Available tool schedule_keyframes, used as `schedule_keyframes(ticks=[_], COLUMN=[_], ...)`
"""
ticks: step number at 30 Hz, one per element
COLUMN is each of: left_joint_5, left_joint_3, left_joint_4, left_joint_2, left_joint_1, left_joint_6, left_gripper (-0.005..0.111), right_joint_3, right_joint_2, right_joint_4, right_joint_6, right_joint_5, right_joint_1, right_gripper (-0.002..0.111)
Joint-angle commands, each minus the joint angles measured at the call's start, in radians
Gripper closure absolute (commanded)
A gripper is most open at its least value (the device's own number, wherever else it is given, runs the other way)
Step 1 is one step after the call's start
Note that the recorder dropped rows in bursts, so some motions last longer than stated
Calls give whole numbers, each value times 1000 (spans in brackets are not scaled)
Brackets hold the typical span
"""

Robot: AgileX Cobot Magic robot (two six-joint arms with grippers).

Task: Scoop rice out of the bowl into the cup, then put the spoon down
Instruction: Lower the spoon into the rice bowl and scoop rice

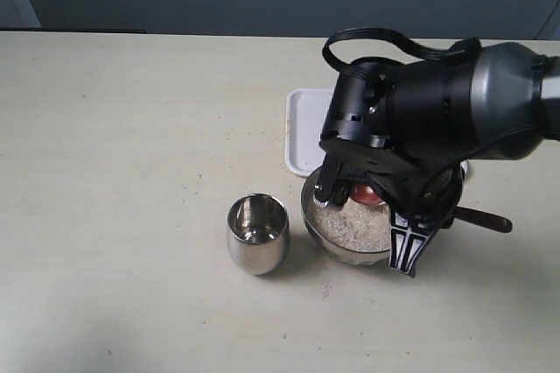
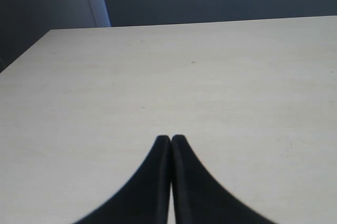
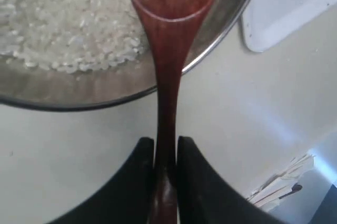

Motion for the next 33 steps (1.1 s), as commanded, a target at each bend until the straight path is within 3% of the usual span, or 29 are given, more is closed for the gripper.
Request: schedule_keyframes(ticks=[1, 33], left_joint_5=[-11, -11], left_joint_3=[-8, -8], left_joint_4=[6, 6], left_joint_2=[1, 1], left_joint_1=[-11, -11], left_joint_6=[-3, -3], left_gripper=[106, 106], right_joint_3=[5, 3], right_joint_2=[35, 46], right_joint_4=[7, 117], right_joint_6=[19, -46], right_joint_5=[-1, -1], right_joint_1=[1, 1], right_gripper=[109, 109])
